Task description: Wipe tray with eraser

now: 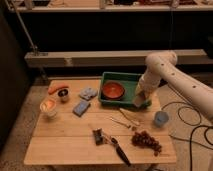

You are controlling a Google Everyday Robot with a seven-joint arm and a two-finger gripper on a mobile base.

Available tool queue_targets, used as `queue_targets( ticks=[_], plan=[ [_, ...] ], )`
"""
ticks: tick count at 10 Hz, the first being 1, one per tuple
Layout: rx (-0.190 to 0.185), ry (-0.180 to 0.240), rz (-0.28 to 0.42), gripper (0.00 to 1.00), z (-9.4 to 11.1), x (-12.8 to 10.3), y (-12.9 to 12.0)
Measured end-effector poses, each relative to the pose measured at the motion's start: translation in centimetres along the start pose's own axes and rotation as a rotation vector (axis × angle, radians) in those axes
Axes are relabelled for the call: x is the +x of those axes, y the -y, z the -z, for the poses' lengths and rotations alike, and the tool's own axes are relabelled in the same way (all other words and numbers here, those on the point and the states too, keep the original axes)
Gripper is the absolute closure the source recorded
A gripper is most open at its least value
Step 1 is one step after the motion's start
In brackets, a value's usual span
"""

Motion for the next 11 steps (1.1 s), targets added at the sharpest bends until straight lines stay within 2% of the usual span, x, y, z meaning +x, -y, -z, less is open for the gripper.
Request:
queue_targets(
  ticks=[2, 4, 6, 8, 11],
  plan=[
    [0.056, -0.029, 0.0, 1.0, -0.1, 3.3, 1.6],
    [0.129, -0.046, 0.029, 1.0, 0.0, 3.9, 2.4],
    [0.182, -0.053, 0.05, 1.0, -0.2, 3.6, 2.2],
    [0.185, -0.053, 0.066, 1.0, -1.0, 3.2, 3.0],
    [0.171, -0.055, 0.074, 1.0, -2.0, 3.8, 3.5]
  ],
)
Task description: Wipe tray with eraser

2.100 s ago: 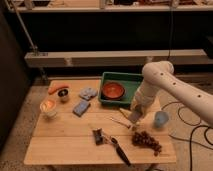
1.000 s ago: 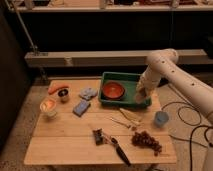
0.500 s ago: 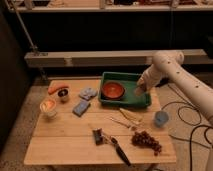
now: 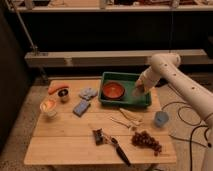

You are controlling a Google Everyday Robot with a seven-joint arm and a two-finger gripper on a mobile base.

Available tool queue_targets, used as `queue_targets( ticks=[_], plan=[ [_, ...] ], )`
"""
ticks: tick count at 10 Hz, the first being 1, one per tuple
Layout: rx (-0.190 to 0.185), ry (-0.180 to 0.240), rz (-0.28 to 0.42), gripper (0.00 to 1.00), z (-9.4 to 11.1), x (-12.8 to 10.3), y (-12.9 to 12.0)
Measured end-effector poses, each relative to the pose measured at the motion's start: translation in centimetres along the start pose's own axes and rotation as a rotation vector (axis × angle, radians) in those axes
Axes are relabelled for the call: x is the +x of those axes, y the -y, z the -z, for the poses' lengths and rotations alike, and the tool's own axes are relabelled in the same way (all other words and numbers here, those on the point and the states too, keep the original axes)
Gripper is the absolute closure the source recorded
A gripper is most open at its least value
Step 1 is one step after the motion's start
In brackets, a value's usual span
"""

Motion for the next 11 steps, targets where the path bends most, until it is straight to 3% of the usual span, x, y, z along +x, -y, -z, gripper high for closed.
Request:
queue_targets(
  ticks=[4, 6, 11],
  plan=[
    [-0.027, 0.022, 0.027, 1.0, -1.9, -0.1, 0.6],
    [-0.044, 0.051, 0.03, 1.0, -3.8, -0.3, 0.3],
    [-0.046, 0.055, 0.03, 1.0, -4.0, -0.3, 0.2]
  ],
)
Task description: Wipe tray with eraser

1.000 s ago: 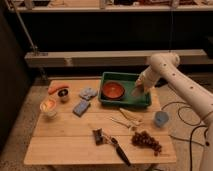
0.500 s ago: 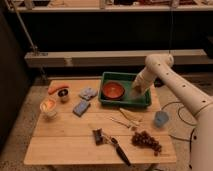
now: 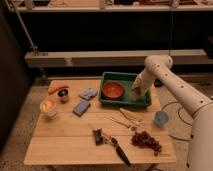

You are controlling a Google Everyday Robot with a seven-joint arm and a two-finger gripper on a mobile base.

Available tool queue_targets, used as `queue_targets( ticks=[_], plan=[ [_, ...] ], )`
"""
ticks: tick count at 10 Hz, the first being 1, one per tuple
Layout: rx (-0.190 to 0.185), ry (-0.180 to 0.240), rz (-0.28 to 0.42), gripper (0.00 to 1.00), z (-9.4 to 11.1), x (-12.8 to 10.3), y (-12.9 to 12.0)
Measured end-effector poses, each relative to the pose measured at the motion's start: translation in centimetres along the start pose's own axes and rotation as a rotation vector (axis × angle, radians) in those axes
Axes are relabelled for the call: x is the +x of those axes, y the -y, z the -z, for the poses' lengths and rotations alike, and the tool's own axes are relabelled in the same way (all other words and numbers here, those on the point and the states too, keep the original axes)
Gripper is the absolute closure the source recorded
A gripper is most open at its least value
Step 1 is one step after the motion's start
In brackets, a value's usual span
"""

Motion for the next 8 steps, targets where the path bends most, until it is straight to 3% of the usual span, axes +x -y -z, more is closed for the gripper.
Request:
queue_targets(
  ticks=[4, 8],
  plan=[
    [0.003, 0.004, 0.007, 1.0, -0.1, -0.1, 0.1],
    [0.016, 0.029, 0.045, 1.0, -1.7, -0.6, 0.6]
  ],
)
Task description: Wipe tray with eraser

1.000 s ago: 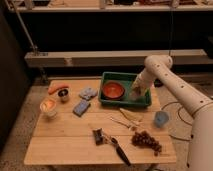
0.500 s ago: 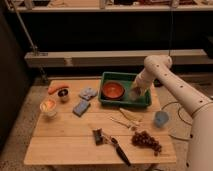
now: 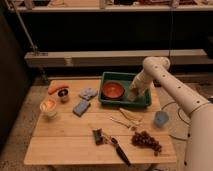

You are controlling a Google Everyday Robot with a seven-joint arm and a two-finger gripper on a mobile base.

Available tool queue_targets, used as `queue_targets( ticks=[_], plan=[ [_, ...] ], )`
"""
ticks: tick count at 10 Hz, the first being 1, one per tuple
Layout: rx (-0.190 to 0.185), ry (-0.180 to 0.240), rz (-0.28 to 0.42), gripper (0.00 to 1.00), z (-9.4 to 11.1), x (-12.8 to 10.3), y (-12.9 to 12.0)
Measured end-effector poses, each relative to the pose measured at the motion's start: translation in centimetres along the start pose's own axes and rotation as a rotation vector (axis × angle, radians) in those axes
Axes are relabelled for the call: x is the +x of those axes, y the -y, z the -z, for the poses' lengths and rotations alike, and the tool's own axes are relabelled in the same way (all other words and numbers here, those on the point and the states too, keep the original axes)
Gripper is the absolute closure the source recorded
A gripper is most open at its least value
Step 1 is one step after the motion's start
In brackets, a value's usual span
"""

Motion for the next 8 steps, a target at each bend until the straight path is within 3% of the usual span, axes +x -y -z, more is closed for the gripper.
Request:
queue_targets(
  ticks=[8],
  plan=[
    [-0.007, 0.013, -0.001, 1.0, -1.2, 0.6, -0.6]
  ],
)
